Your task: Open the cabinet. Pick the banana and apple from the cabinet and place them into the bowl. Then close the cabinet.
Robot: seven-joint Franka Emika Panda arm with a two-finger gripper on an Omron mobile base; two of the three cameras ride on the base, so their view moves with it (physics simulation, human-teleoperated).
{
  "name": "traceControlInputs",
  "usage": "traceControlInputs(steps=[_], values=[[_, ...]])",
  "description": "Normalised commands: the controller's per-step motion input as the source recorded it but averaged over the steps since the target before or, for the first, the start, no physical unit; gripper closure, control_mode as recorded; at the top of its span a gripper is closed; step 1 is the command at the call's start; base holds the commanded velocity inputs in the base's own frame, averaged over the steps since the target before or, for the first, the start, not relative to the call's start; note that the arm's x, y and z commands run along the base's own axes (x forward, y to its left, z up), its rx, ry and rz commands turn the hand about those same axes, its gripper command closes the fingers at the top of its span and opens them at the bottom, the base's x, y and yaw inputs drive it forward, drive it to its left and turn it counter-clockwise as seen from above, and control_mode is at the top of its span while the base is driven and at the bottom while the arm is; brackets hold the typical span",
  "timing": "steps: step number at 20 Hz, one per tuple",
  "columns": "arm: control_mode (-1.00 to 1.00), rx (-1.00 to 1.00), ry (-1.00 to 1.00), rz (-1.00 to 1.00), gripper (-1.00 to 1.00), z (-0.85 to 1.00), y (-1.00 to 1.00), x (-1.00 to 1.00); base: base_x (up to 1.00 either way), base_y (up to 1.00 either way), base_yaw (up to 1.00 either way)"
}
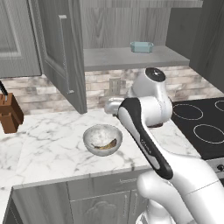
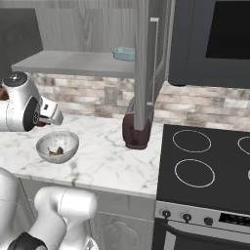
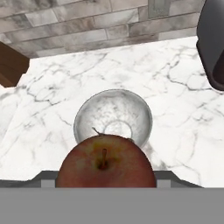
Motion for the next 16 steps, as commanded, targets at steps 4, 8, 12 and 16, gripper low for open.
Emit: traceControlInputs(steps=[4, 8, 12, 16], values=[[-1.00, 0.00, 0.00, 0.00, 1.00, -0.46, 0.00, 0.00, 0.00, 0.00, 0.00], [-1.00, 0.00, 0.00, 0.00, 1.00, -0.35, 0.00, 0.02, 0.00, 0.00, 0.00], [-1.00, 0.00, 0.01, 0.00, 1.00, -0.29, 0.00, 0.06, 0.00, 0.00, 0.00], [-1.00, 0.00, 0.02, 0.00, 1.00, -0.30, 0.01, 0.08, 0.00, 0.00, 0.00]])
